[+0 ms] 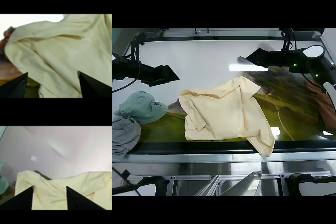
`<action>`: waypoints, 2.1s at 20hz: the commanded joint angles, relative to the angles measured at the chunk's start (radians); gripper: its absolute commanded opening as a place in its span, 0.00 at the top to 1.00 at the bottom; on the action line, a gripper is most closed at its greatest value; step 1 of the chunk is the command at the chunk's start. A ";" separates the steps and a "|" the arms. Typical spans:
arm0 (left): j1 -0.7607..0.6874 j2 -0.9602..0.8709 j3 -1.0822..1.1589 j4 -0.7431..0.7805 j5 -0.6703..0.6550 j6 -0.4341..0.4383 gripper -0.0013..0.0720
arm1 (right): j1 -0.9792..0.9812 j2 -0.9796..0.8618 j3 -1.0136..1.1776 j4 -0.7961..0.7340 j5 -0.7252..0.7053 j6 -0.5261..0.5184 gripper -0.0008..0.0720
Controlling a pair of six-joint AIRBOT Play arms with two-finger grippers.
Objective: Fold the shirts.
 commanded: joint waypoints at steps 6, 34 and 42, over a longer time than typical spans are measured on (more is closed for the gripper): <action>0.057 -0.244 0.067 0.037 -0.132 0.122 0.01 | -0.202 0.245 -0.322 -0.274 0.422 0.256 0.56; -0.021 -0.588 0.411 0.138 -0.082 0.220 0.01 | -0.122 0.555 -1.212 -0.347 0.045 0.544 0.44; -0.081 -0.587 0.387 0.130 -0.073 0.279 0.38 | -0.068 0.480 -1.207 -0.209 0.035 0.416 0.96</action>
